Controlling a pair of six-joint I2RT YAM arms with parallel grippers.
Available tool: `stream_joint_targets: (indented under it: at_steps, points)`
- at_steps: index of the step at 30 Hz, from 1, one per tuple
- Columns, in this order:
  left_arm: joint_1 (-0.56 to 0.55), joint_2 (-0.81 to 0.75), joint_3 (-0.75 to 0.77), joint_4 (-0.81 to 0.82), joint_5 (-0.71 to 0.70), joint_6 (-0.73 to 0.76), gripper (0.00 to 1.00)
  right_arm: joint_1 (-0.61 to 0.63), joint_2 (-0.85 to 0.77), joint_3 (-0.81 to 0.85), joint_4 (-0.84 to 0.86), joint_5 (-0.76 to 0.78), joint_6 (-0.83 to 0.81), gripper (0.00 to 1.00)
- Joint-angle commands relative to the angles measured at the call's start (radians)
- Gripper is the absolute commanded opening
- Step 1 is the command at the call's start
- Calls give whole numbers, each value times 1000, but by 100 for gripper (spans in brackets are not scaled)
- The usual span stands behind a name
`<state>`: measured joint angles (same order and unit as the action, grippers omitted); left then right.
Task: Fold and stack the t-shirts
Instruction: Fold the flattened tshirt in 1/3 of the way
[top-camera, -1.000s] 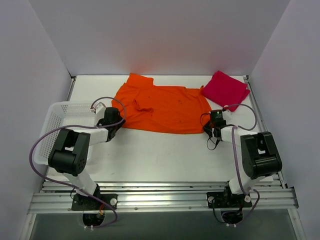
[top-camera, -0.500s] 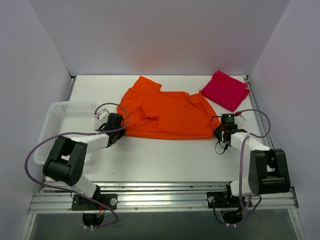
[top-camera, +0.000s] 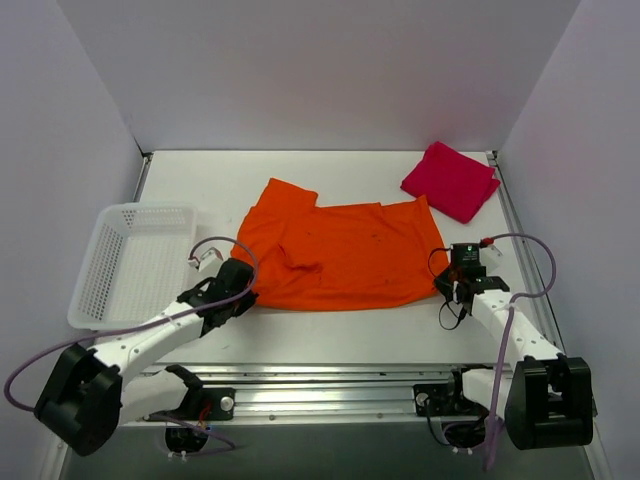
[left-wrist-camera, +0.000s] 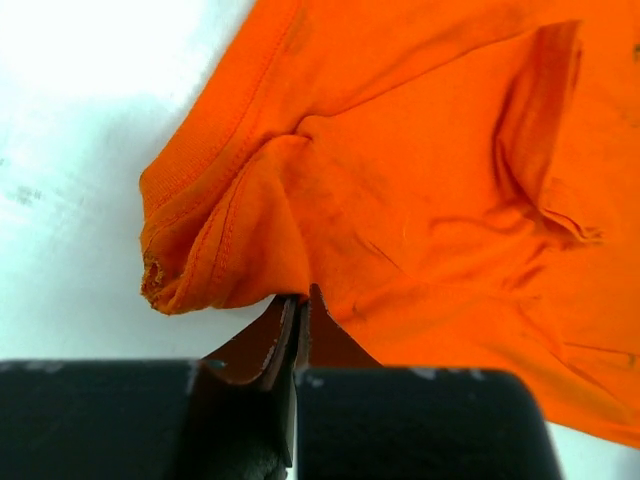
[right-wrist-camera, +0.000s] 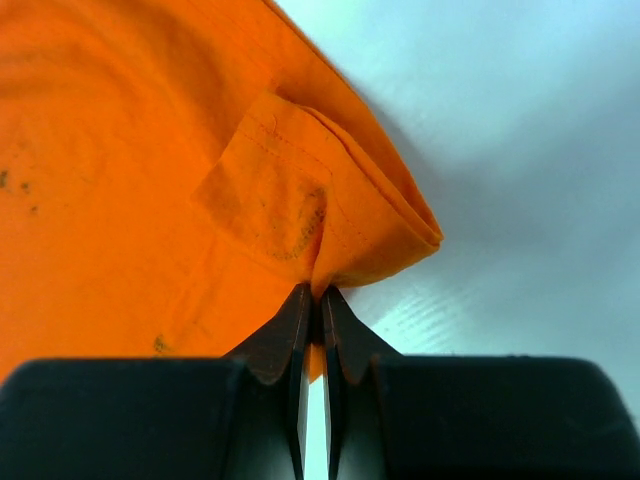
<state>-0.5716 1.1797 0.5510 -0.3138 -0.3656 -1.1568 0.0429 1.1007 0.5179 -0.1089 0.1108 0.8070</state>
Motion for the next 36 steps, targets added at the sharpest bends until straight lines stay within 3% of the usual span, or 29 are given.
stream_joint_targets:
  at_steps: [1, 6, 7, 9, 10, 11, 13, 14, 18, 21, 25, 27, 28, 29, 31, 36]
  points:
    - [-39, -115, -19, -154, -35, -92, 4, 14, -39, -13, -90, 3, 14, 0]
    - [-54, -233, 15, -264, -55, -119, 8, 49, -87, -12, -150, 24, 47, 0]
    - [-66, -245, 23, -278, -58, -129, 20, 63, -105, -3, -172, 39, 57, 1]
    - [-80, -276, 27, -291, -56, -130, 46, 75, -122, 14, -204, 75, 64, 25]
    - [-94, -285, 33, -291, -59, -130, 76, 80, -143, 39, -218, 113, 63, 42]
    - [-102, -299, 43, -300, -61, -132, 88, 86, -154, 56, -248, 131, 57, 77]
    - [-111, -310, 82, -333, -64, -138, 97, 87, -186, 92, -284, 162, 49, 96]
    - [-116, -325, 101, -365, -62, -136, 94, 87, -197, 132, -317, 190, 47, 100]
    - [-122, -382, 168, -375, -93, -81, 94, 89, -252, 206, -336, 227, 52, 100]
    - [-113, -391, 184, -207, -159, 78, 94, 92, -256, 220, -209, 192, 3, 100]
    - [-41, -245, 190, 204, -216, 450, 94, 98, -123, 257, 12, 107, -61, 99]
    - [91, -155, 211, 333, -92, 543, 94, 118, -61, 295, 46, 98, -92, 99]
    - [145, -100, 217, 483, -19, 621, 94, 123, -50, 301, 58, 102, -103, 99]
    - [255, 22, 266, 525, 126, 641, 94, 126, -44, 300, 72, 99, -111, 99]
    - [352, 232, 343, 619, 276, 669, 94, 129, -51, 285, 100, 98, -123, 100]
    - [498, 627, 752, 573, 569, 710, 94, 130, -71, 271, 120, 105, -129, 100]
